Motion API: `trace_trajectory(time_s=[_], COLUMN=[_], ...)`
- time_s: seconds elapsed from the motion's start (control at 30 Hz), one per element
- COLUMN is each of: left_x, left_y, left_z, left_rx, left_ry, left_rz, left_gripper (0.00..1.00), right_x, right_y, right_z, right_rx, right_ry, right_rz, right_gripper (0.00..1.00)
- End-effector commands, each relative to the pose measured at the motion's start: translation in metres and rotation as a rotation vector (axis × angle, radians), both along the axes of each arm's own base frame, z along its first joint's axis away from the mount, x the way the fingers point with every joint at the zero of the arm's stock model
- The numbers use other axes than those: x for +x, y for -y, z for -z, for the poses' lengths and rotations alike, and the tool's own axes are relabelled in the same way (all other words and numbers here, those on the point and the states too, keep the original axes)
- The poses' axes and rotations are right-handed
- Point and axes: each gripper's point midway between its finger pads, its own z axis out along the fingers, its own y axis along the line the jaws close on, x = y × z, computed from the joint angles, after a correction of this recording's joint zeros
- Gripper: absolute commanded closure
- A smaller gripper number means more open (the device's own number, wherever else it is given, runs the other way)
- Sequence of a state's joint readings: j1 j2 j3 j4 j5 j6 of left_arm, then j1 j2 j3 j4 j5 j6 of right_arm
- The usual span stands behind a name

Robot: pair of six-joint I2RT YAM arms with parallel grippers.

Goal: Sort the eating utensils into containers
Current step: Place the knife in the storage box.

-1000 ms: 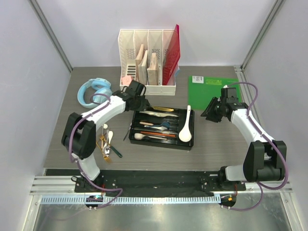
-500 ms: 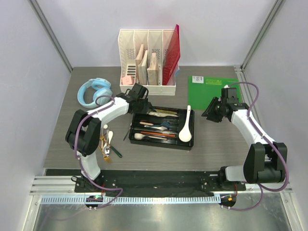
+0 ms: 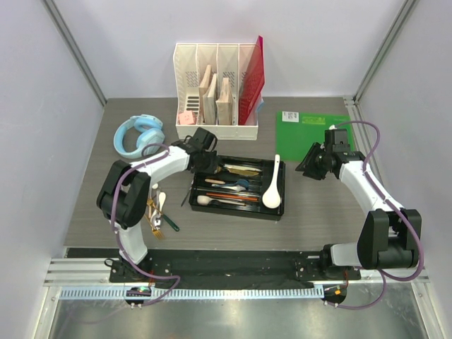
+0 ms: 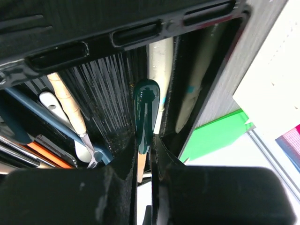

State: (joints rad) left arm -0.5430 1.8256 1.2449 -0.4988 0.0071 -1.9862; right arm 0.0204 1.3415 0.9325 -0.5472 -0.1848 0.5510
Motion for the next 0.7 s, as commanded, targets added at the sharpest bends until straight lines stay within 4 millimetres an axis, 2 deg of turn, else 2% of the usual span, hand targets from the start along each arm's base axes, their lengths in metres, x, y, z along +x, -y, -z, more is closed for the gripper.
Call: trace_trajectory(time_s=[0.0, 0.2, 0.3, 0.6, 0.67], left_x=[0.0120, 0.0105, 0.0101, 0.0053, 0.0036], left_y=[0.0141, 0.0097, 0.0087, 0.0111, 0.0078], left_z=[-0.0070, -0.0035, -0.0038, -0.0025, -0.0028], left_rx=[-0.099, -0.076, -0.069, -0.065, -0.045], left_ry=[-0.022, -0.020, -0.016, -0.029, -0.050], left_rz=[-0.080, -0.081, -0.076, -0.030, -0.025], left_gripper=[1.00, 0.99, 0.89, 0.77, 0.70], right_x=[0.0088, 0.0045, 0.0049, 0.0032, 0.0025], right_y=[-0.0016, -0.0001, 0.0001, -0.0013, -0.0028], right_z=[-0.0118, -0.0087, -0.0093, -0.0086, -0.0079], right_rx=[0.004, -0.004, -0.003, 0.004, 0.008], right_ry=[0.051, 0.046, 0.048, 0.048, 0.046], right_rz=[0.001, 0.003, 0.004, -0.003, -0.008], right_gripper=[0.60, 0.60, 0.60, 0.60, 0.60])
